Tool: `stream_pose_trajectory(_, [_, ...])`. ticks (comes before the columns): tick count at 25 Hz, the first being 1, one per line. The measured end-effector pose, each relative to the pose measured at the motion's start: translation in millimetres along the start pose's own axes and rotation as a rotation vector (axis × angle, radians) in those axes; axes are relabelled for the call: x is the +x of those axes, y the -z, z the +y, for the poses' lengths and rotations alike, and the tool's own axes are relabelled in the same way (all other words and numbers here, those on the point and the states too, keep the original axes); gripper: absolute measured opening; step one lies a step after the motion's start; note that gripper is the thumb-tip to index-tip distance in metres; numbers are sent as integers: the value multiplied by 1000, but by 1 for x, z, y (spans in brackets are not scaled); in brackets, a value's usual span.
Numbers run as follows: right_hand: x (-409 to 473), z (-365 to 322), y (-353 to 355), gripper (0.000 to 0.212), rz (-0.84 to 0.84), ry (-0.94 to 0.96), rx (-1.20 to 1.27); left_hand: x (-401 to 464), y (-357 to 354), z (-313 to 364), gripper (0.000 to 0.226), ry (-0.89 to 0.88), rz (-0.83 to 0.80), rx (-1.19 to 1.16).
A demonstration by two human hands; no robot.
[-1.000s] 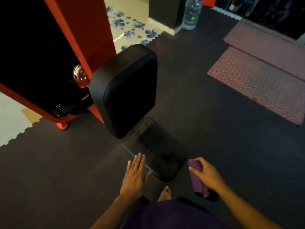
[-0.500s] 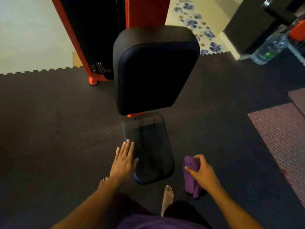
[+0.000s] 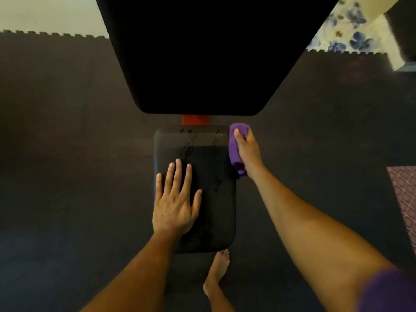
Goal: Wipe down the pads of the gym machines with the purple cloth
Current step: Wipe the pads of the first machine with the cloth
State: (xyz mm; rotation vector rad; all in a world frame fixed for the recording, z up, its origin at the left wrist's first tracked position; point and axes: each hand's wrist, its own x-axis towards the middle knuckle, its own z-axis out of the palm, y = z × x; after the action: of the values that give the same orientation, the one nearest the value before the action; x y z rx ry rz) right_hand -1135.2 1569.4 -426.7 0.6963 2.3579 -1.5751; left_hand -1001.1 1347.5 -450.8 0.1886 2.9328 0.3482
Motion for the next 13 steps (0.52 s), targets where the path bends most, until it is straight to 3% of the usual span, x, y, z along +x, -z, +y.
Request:
stream_pose_trajectory(3, [-1,21,-18,54,11,12,5,3,-2,-1,73,3,-3,11])
stream_pose_trajectory(6, [-109,79,-14,71,16,-155,86,0,-4,-1,72,7,16,32])
stream_pose_trajectory(9, [-218,118,-14,68,-34,-249,18,3,-4,-1,71,4,17,39])
stream_pose_trajectory(11, [-200,114,-17,59,70,-197,-155,2,-3,-1,71,7,8,48])
stream_pose_trajectory(13, [-132,77,-21,37,80,-122,-84,0,-3,-1,72,-2,2,62])
